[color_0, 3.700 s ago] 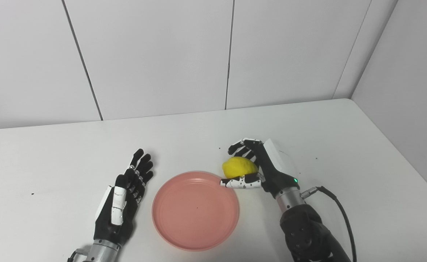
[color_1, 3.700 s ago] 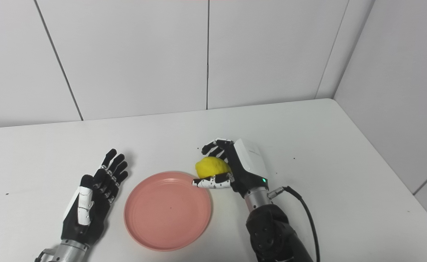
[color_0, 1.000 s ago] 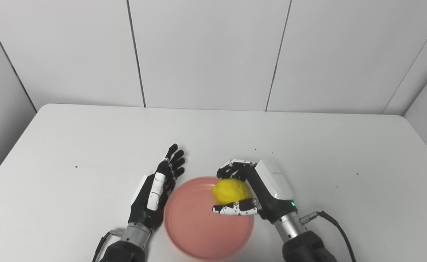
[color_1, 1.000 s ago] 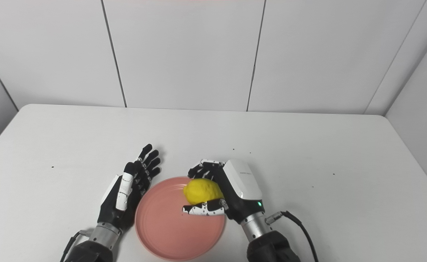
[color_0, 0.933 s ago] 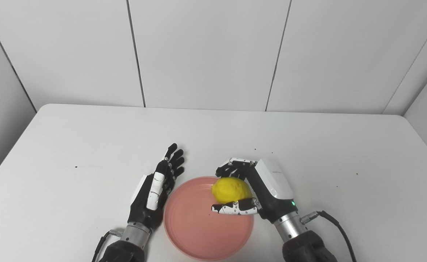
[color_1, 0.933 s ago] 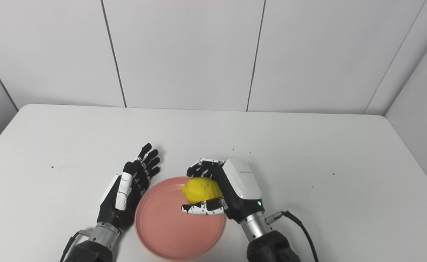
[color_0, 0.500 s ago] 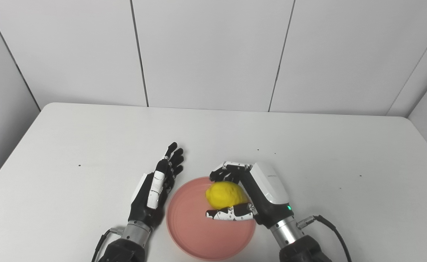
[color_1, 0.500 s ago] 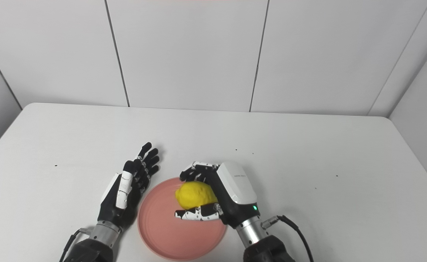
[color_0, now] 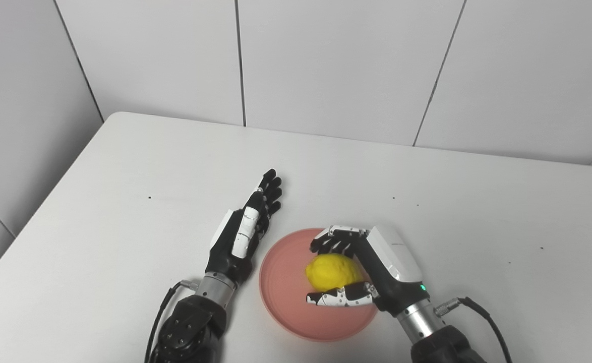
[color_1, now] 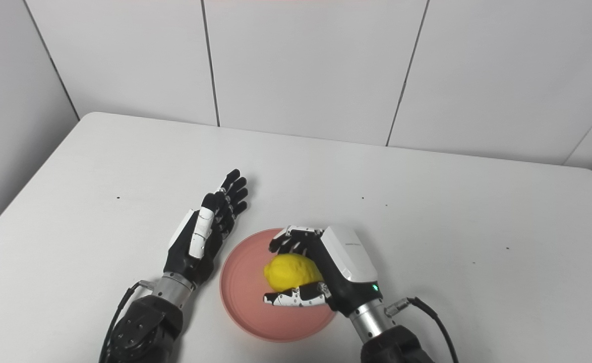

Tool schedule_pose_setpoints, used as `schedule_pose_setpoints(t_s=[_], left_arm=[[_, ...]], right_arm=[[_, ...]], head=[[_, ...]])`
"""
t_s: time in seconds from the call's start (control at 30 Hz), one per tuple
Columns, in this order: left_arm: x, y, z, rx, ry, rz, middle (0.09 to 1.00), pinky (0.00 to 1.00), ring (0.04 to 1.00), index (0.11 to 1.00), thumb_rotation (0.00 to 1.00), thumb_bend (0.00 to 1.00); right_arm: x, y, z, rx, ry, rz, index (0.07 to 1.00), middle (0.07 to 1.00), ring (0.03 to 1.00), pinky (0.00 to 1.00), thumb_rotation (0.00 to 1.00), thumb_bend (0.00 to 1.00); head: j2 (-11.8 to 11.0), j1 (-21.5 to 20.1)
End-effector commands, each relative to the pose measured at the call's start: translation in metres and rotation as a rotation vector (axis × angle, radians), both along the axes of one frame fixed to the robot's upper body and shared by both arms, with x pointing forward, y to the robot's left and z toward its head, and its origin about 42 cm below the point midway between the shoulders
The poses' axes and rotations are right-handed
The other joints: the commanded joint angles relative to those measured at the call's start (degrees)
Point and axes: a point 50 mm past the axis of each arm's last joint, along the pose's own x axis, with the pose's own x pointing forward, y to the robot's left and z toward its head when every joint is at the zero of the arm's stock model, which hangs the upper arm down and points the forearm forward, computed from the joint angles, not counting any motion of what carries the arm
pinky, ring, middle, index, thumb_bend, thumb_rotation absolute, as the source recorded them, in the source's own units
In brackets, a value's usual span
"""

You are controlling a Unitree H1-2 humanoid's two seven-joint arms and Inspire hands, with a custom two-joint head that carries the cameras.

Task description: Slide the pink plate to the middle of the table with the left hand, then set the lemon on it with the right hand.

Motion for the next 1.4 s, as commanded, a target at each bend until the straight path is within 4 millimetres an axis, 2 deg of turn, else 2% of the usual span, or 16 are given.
schedule_pose_setpoints(t_s=[0.0,0.57,0.67,0.7,0.73,0.8,0.83,0.87,0.9,1.0,1.07,1.2,1.37], left_arm=[[0.003,-0.003,0.017,0.001,-0.062,0.003,0.996,1.00,0.999,0.988,0.98,0.82],[-0.002,-0.007,0.017,0.009,-0.048,-0.010,0.992,1.00,0.999,0.988,0.99,0.83],[-0.003,-0.008,0.018,0.006,-0.044,-0.013,0.991,1.00,0.999,0.987,0.99,0.83],[-0.003,-0.008,0.018,0.007,-0.046,-0.014,0.990,1.00,0.998,0.985,0.99,0.84],[-0.003,-0.008,0.017,0.008,-0.047,-0.014,0.989,1.00,0.997,0.983,0.99,0.84],[-0.003,-0.009,0.017,0.008,-0.046,-0.012,0.988,1.00,0.996,0.982,0.99,0.84],[-0.004,-0.009,0.016,0.008,-0.044,-0.011,0.983,0.99,0.991,0.977,0.99,0.84],[-0.004,-0.010,0.016,0.003,-0.041,-0.010,0.981,0.99,0.990,0.975,0.99,0.84],[-0.004,-0.010,0.016,0.000,-0.040,-0.010,0.981,0.99,0.988,0.974,0.98,0.83],[-0.005,-0.010,0.016,0.002,-0.034,-0.016,0.990,1.00,0.999,0.984,0.98,0.84],[-0.005,-0.010,0.016,0.004,-0.027,-0.018,0.990,1.00,1.000,0.985,0.98,0.84],[-0.006,-0.011,0.016,-0.001,-0.030,-0.020,0.994,1.00,0.998,0.986,0.98,0.83],[-0.005,-0.007,0.014,0.003,-0.042,-0.008,0.994,1.00,1.000,0.983,0.99,0.82]], right_arm=[[0.004,0.002,0.019,0.034,-0.081,0.037,0.531,0.446,0.418,0.37,0.00,0.52],[0.006,0.005,0.010,-0.015,-0.087,0.063,0.538,0.450,0.417,0.38,0.00,0.52],[0.006,0.005,0.009,-0.026,-0.084,0.073,0.530,0.474,0.424,0.43,0.00,0.52],[0.006,0.005,0.009,-0.039,-0.084,0.079,0.513,0.488,0.461,0.47,0.00,0.52],[0.006,0.005,0.009,-0.051,-0.085,0.083,0.494,0.498,0.554,0.51,0.00,0.52],[0.006,0.005,0.009,-0.066,-0.090,0.092,0.489,0.501,0.582,0.53,0.00,0.53],[0.005,0.005,0.009,-0.071,-0.092,0.095,0.493,0.611,0.628,0.57,0.08,0.52],[0.005,0.005,0.010,-0.083,-0.094,0.108,0.494,0.648,0.644,0.59,0.11,0.52],[0.005,0.004,0.011,-0.092,-0.096,0.118,0.689,0.737,0.705,0.64,0.19,0.64],[0.006,0.003,0.013,-0.086,-0.098,0.157,0.866,0.856,0.810,0.72,0.30,0.68],[0.006,0.002,0.013,-0.080,-0.093,0.161,0.885,0.871,0.827,0.73,0.32,0.68],[0.005,0.001,0.015,-0.067,-0.089,0.151,0.931,0.935,0.901,0.81,0.47,0.67],[0.006,0.000,0.021,-0.017,-0.117,0.150,0.974,0.983,0.962,0.91,0.53,0.65]], head=[[0.45,0.49],[0.26,-0.59],[0.20,-0.54],[0.20,-0.54],[0.04,-0.43],[-0.14,-0.46],[-0.14,-0.46],[-0.39,-0.68],[-0.39,-0.66],[-0.61,-0.53],[-0.66,-0.66],[-0.76,-0.58],[-1.39,-0.35]])
